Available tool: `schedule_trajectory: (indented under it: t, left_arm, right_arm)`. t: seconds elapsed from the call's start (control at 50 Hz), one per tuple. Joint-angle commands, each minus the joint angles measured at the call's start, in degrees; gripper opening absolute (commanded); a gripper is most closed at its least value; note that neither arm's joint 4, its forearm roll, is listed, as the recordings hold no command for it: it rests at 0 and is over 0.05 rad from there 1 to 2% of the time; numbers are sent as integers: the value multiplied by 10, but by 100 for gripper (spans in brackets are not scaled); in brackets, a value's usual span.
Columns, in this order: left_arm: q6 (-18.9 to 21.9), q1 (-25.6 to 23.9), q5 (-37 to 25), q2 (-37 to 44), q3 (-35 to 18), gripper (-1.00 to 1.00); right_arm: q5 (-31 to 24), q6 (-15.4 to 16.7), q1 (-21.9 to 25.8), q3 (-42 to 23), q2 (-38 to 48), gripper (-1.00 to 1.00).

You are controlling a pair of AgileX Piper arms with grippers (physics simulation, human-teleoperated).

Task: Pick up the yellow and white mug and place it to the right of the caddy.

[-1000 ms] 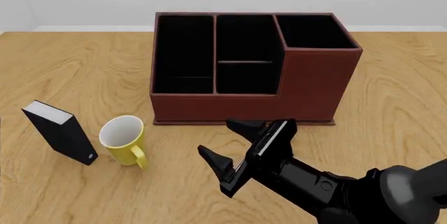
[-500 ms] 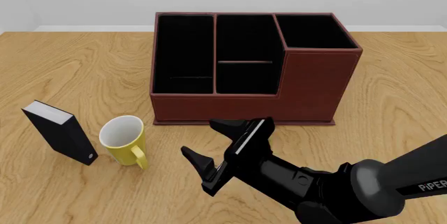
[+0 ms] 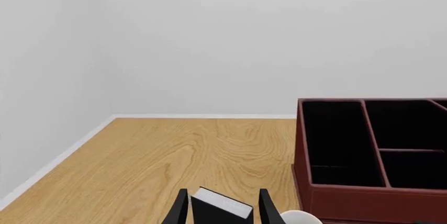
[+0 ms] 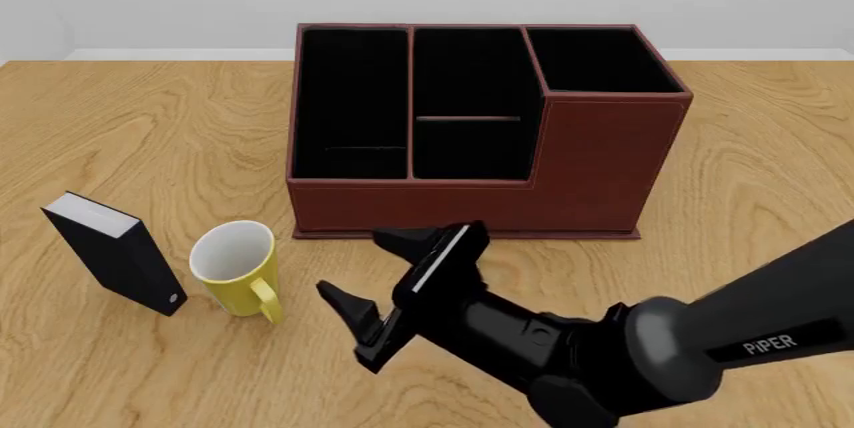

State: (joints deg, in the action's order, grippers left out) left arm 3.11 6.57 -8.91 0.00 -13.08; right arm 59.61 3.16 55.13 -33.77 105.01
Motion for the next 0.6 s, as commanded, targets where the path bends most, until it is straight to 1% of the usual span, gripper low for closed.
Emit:
schedule_trajectory:
  t: [0.02,0.2,0.6]
  left_arm:
    - [-1,4,-2,0,-4,100]
    - [-3,4,3,0,4,100]
    - [-2,11,-2,0,-5,100]
  right_arm:
    - [-8,0,6,-23,17,100]
    - [-7,2,10,-33,37,100]
    - [-21,4,22,-62,57,100]
